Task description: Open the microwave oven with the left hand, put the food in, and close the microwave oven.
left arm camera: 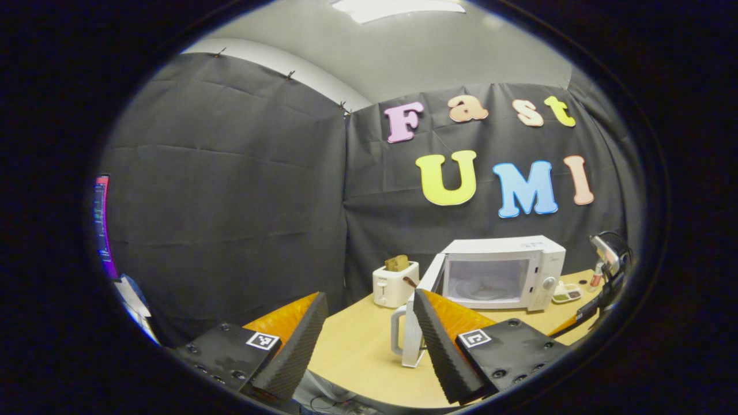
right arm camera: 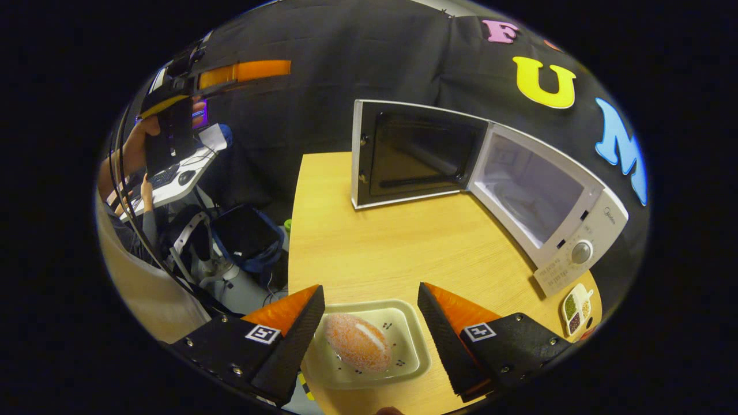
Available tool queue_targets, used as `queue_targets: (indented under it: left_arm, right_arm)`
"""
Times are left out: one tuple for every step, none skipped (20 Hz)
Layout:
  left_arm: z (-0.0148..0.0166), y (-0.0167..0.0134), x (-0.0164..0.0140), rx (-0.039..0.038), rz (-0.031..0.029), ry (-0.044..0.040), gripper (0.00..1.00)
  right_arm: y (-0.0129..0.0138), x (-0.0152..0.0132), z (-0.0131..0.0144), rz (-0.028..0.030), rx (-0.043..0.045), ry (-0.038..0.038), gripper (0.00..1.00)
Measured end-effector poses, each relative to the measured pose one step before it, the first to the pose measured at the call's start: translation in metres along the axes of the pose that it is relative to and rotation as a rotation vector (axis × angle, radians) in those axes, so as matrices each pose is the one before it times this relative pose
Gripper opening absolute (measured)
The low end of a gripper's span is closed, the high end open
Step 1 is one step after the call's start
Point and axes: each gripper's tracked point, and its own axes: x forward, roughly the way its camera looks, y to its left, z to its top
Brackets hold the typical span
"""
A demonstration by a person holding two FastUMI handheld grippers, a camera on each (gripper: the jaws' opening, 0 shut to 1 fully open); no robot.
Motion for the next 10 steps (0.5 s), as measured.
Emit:
queue_targets:
  left_arm:
    - [0.00275, 0.00162, -0.00270, 0.00311, 0.00875, -0.00286, 0.96]
    - [0.00113, 0.00055, -0.00315, 0.00096, 0.00513, -0.00173, 0.96]
    - [-0.00021, 0.00143, -0.00177, 0.00303, 0.00924, 0.00157, 0.96]
    - [-0.00080, 0.00093, -0.00246, 0.00411, 0.00671, 0.00103, 0.98]
    - [-0.00179, 0.00187, -0.00397, 0.00329, 0.00630, 0.00123, 0.97]
    - [0.00043, 0.00034, -0.00190, 0.00203, 0.00513, 0.00202, 0.96]
    - [0.00013, 0.00046, -0.00268, 0.00172, 0.00492, 0.00167, 0.96]
    - [-0.00010, -0.00023, 0.00161, 0.00097, 0.00422, 0.00200, 0.96]
    - [0.00065, -0.00018, 0.00047, 0.00057, 0.00339, 0.00101, 0.96]
    - [0.00023, 0.00042, -0.00186, 0.00084, 0.00395, 0.00134, 0.96]
  right_arm:
    - [0.00124, 0.00472, -0.00743, 0.02383, 0.00359, 0.02387, 1.00]
    - [-0.00098, 0.00321, -0.00939, 0.02237, 0.00173, 0.02671, 1.00]
    - [-0.00342, 0.00352, -0.00750, 0.01126, -0.00610, 0.02024, 1.00]
    - [0.00190, 0.00189, -0.00385, 0.00954, -0.00873, 0.01783, 1.00]
    - [-0.00023, 0.00034, -0.00410, 0.00812, -0.00734, 0.01464, 1.00]
    - [0.00088, 0.00323, -0.00544, 0.00988, -0.00489, 0.01483, 0.99]
    - [-0.00065, 0.00270, -0.00604, 0.00824, -0.00296, 0.01742, 0.99]
    - [0.00002, 0.00458, -0.00951, 0.00917, -0.00650, 0.01928, 0.99]
    - [0.00039, 0.00293, -0.00530, 0.00370, -0.00752, 0.01518, 1.00]
    - [0.00209, 0.00259, -0.00371, 0.00444, -0.00686, 0.01292, 0.99]
